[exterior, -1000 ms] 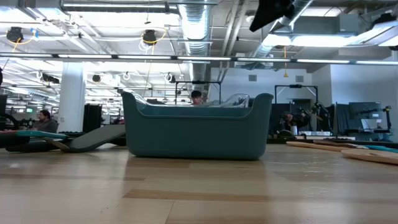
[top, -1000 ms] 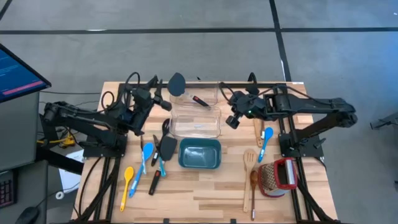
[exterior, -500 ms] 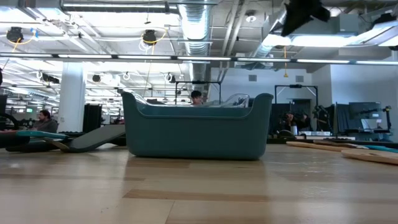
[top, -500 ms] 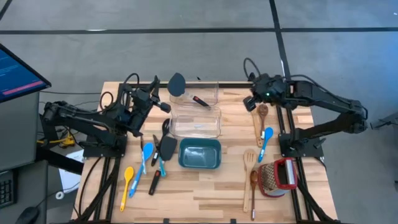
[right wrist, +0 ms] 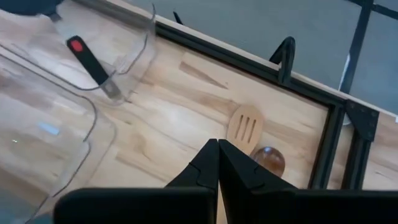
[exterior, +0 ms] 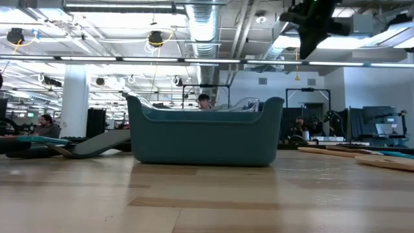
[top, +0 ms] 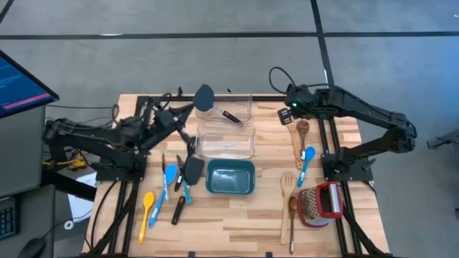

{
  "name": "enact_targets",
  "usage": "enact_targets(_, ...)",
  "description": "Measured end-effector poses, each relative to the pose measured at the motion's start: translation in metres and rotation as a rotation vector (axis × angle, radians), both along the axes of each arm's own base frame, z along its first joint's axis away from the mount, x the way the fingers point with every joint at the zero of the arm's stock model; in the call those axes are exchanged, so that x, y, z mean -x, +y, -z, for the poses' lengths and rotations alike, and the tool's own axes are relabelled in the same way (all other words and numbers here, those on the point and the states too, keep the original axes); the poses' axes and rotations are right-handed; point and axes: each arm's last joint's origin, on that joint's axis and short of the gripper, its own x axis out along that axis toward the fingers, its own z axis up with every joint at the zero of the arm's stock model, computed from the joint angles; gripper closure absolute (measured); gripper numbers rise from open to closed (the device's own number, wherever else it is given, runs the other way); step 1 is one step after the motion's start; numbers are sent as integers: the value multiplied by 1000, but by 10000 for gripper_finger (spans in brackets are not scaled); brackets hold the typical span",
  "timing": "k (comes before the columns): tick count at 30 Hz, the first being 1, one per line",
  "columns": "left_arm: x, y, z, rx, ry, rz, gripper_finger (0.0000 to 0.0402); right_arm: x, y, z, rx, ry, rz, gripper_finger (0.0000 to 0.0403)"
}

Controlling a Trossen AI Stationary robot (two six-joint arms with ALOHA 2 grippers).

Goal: Pick & Place Kitchen Items
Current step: Put the top wooden slotted spatula into the bottom transparent bin

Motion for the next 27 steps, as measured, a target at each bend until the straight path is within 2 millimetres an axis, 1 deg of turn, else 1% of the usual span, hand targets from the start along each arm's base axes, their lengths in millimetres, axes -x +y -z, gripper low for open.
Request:
enact_targets(2, 10, 6, -1, 58, -14, 102, 395, -2, -4, 2, -3, 8, 15, 402)
enact_targets(4, 21, 13, -2, 106, -25, 165, 396, -1, -7, 3, -5, 11, 30, 402)
enact_targets(8, 40, 22, -6, 132, -39, 222, 398, 1, -12, 3, -23, -10, 77, 402)
enact_targets(12, 48, 27, -5, 131, -5, 260, 396, 4, -19, 8, -113, -51, 105, 402)
enact_targets(16, 49, 31, 1, 155, 51, 268, 397, 4, -29, 28, -213, -78, 131, 403)
enact_targets(18, 46, 32, 3, 166, 57, 263, 398, 8, -33, 41, -301, -81, 137, 403)
enact_targets(21, 45, 32, 4, 167, 66, 261, 398, 12, -37, 60, -396, -59, 103, 403)
enact_targets(24, 44, 33, 4, 167, 65, 261, 398, 14, -37, 75, -411, -16, 60, 403)
enact_targets(27, 44, 33, 4, 168, 66, 261, 396, 15, -37, 86, -416, 2, 58, 403)
